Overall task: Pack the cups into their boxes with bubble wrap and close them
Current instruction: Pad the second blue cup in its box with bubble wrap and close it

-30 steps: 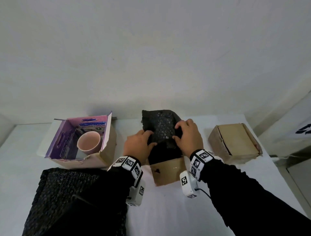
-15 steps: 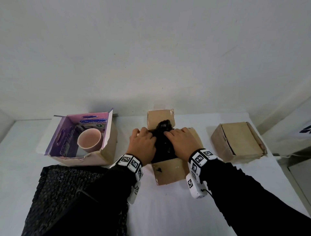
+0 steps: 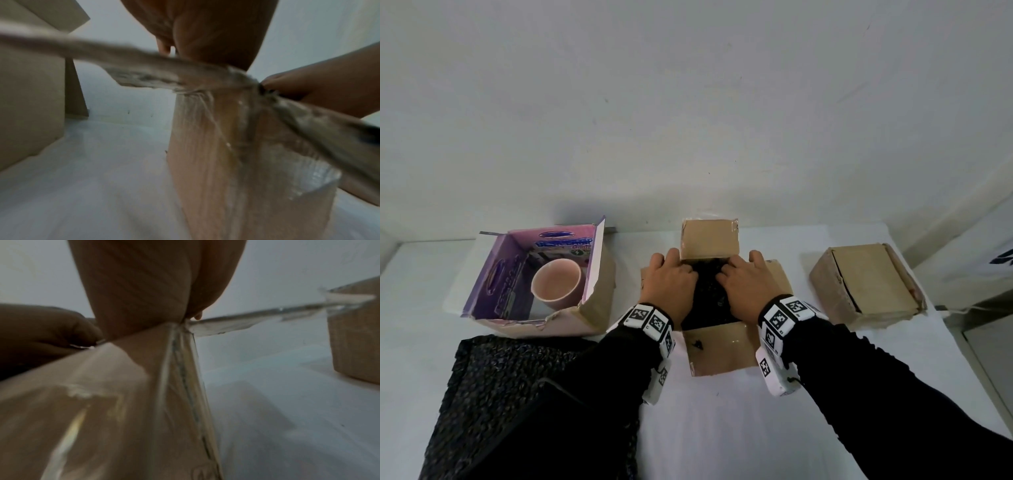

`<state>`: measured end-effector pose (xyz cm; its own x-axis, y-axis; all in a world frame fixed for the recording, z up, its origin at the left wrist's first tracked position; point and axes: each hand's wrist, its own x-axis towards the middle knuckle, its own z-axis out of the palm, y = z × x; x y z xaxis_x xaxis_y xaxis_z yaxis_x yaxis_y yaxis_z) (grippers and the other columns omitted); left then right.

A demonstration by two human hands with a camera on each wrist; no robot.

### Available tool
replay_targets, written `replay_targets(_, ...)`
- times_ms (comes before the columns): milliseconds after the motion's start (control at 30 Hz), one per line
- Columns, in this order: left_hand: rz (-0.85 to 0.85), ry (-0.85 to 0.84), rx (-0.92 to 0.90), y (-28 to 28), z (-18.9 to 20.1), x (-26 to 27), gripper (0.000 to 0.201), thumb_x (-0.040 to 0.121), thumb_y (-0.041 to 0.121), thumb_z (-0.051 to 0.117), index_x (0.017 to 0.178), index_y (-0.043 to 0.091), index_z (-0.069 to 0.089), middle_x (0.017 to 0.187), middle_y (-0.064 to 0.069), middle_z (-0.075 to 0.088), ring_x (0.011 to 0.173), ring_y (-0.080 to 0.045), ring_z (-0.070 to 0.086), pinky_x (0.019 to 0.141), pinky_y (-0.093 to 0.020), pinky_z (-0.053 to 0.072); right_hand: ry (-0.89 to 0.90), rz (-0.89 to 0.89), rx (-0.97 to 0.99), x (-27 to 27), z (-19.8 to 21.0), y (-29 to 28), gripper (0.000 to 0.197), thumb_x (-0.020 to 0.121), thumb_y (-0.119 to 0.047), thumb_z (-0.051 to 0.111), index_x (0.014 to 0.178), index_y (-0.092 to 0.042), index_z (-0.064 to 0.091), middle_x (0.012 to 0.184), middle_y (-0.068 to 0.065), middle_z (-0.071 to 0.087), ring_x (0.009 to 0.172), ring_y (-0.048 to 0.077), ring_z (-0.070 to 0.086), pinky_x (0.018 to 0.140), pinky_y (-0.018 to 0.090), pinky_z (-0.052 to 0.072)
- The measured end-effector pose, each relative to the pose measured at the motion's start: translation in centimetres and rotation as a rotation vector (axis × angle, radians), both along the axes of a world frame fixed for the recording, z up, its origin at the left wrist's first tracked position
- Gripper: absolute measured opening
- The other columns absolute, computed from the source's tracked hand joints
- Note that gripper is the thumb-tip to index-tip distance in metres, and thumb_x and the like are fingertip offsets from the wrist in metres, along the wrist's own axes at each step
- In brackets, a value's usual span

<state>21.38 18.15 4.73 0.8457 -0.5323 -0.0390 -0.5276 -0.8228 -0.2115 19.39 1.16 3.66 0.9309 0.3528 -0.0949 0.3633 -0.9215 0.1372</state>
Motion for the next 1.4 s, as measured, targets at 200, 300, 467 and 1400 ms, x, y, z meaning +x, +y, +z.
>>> replay_targets(200, 0.011, 0.012, 0.062, -0.1, -0.9, 0.7, 0.036, 0.090, 0.028, 0.036, 0.099, 0.020, 0.070, 0.117, -0.001, 0.049, 0.109, -0.029, 0.034, 0.086, -0.042, 0.022, 0.024, 0.038, 0.044, 0.4, 1.1, 0.2, 0.033, 0.075, -0.022, 0.060, 0.106, -0.018, 0.055, 0.099, 0.002, 0.063, 0.096, 0.023, 0.056, 0.084, 0.038, 0.033)
replay_targets(300, 0.029, 0.012, 0.041, -0.3, -1.2, 0.8, 0.037, 0.089, 0.031, 0.037, 0.101, 0.020, 0.070, 0.120, 0.001, 0.047, 0.110, -0.029, 0.034, 0.087, -0.042, 0.021, -0.083, 0.074, 0.088, -0.1, 0.1, -0.2, 0.049, 0.061, -0.017, 0.070, 0.107, -0.016, 0.056, 0.107, 0.005, 0.056, 0.089, 0.025, 0.055, 0.071, 0.036, 0.040)
replay_targets(467, 0.041, -0.029, -0.020, -0.6, 0.0, 0.8, 0.010, 0.071, 0.026, 0.059, 0.081, 0.024, 0.061, 0.091, 0.002, 0.056, 0.089, -0.025, 0.045, 0.076, -0.038, 0.028, -0.092, 0.072, 0.019, -0.1, -0.8, -0.8, 0.036, 0.066, -0.021, 0.058, 0.101, -0.017, 0.061, 0.086, -0.002, 0.065, 0.094, 0.021, 0.055, 0.080, 0.037, 0.030)
replay_targets(1400, -0.195, -0.139, -0.377, 1.7, -1.6, -1.4, 0.022, 0.089, 0.034, 0.048, 0.075, 0.017, 0.054, 0.074, -0.002, 0.059, 0.072, -0.025, 0.052, 0.071, -0.037, 0.039, -0.261, 0.092, 0.329, -4.2, 0.1, -1.3, 0.024, 0.084, -0.041, 0.048, 0.078, -0.020, 0.057, 0.073, -0.002, 0.058, 0.068, 0.020, 0.052, 0.080, 0.040, 0.038)
